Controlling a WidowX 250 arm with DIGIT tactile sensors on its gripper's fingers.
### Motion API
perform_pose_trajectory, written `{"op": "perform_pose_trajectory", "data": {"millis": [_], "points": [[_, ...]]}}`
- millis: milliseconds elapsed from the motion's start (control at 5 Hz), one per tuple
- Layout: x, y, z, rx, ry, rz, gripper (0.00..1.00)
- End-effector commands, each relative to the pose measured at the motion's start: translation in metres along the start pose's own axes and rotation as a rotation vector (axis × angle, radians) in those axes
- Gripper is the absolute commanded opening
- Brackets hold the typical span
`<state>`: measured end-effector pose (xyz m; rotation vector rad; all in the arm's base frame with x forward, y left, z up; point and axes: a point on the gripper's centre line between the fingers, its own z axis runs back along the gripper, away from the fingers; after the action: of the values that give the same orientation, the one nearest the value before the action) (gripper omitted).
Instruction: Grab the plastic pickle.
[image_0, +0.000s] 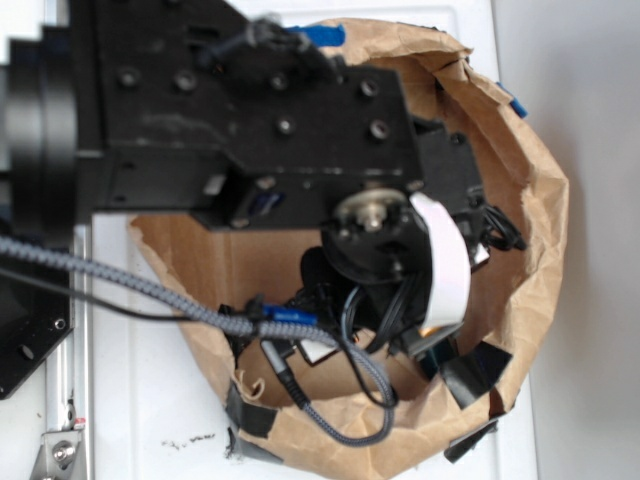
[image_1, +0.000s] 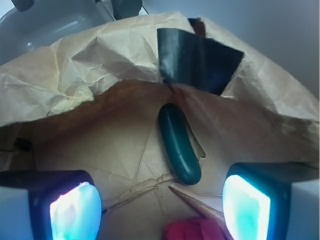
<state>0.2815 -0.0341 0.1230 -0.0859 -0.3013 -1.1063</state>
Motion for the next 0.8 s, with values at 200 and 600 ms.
{"op": "perform_pose_trajectory", "data": {"millis": [200,600], "points": [[0.014,0.002,0.015,0.052,-0.030,-0.043,1.00],[-0.001,-0.009,-0.035,0.019,0.082,-0.143,1.00]]}}
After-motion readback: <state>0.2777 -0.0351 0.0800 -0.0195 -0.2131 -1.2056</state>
